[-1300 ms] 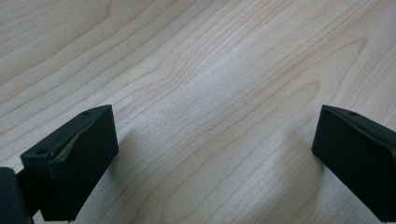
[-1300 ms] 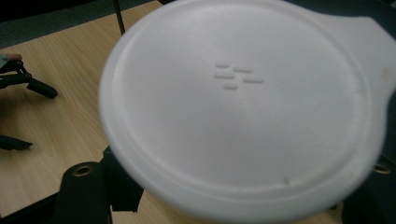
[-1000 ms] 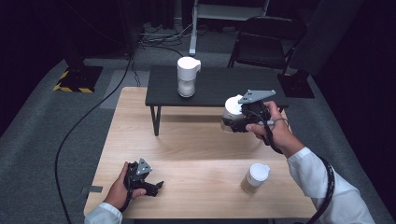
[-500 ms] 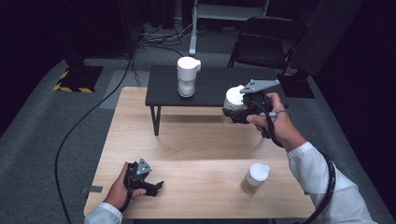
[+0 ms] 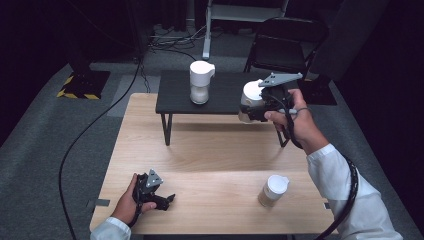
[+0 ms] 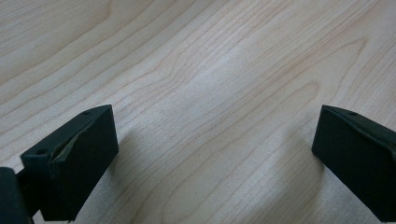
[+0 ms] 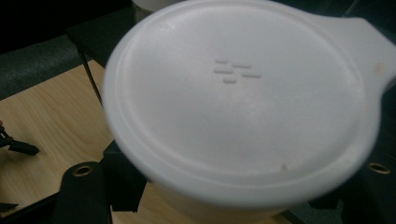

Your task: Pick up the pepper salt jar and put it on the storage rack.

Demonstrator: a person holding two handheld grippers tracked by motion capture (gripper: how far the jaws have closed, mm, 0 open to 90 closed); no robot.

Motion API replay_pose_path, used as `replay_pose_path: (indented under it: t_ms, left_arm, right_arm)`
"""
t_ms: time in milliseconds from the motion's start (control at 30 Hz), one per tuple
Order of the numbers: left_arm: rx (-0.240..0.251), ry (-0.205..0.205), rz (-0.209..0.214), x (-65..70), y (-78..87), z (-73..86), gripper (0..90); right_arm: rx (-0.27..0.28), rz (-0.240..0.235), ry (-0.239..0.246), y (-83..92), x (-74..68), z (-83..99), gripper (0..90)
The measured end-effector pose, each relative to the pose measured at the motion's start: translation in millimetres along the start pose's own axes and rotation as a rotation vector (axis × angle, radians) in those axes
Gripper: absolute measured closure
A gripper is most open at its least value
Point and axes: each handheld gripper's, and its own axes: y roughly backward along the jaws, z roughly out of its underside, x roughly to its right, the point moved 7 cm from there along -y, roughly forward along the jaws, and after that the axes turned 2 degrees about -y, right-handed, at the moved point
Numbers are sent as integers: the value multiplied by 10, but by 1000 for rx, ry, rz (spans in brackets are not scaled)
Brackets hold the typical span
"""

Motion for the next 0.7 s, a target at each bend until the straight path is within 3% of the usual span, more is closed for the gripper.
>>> replay_pose_path:
  t_ms: [333, 700]
  left_arm:
    - [-1, -1, 0, 0, 0, -1, 0]
    - [0, 1, 0, 1, 0, 0, 0]
  right_arm:
    - [21, 24, -14, -40, 69, -122, 299]
    - [25, 47, -43, -214, 118, -251, 299]
